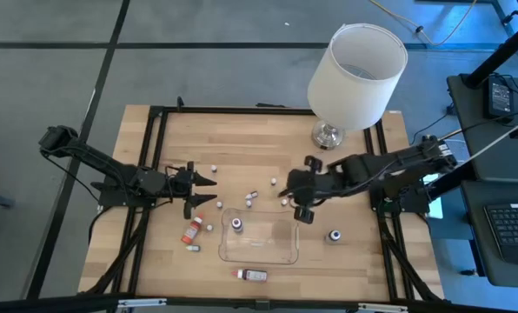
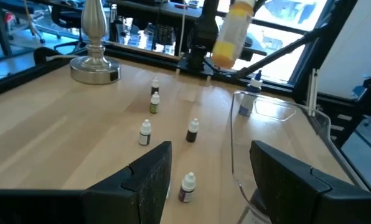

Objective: Pick & Place food coloring
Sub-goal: Put the big yellow food coloring bottle into the container

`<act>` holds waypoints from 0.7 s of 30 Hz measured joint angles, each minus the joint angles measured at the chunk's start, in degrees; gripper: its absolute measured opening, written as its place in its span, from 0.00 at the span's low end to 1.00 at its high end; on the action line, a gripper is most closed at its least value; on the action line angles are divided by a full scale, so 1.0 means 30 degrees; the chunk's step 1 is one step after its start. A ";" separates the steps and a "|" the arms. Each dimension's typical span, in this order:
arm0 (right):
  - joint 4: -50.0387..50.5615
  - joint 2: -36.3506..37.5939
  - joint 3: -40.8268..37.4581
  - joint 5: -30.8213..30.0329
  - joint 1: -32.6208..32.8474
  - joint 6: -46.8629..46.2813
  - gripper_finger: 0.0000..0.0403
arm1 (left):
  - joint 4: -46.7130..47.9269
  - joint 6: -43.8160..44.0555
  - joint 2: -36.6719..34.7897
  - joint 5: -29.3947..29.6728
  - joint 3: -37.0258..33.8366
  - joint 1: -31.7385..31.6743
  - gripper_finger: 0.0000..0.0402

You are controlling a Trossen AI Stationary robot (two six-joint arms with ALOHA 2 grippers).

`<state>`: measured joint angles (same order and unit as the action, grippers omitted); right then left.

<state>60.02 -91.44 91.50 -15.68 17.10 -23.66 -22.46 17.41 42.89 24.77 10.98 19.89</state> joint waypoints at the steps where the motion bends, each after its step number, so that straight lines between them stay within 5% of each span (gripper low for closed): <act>1: 0.0049 -0.0493 0.0343 0.0384 0.0000 0.0221 0.31 | 0.0000 -0.0007 0.0000 0.0000 0.0000 0.0001 0.53; 8: 0.2691 -0.4094 0.3120 0.3608 0.0618 0.1650 0.31 | 0.0007 -0.0051 0.0000 -0.0006 0.0000 0.0004 0.53; 15: 0.4153 -0.6044 0.4250 0.3588 0.1628 0.0974 0.31 | 0.0044 -0.0058 0.0000 -0.0007 0.0000 -0.0003 0.53; 21: 0.5053 -0.7256 0.4088 0.1658 0.1745 0.0573 0.32 | 0.0050 0.0181 0.0000 -0.0076 0.0000 0.0002 0.53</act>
<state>75.18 -113.21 103.77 -10.70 22.34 -21.94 -22.31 17.95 42.89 24.55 10.98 19.89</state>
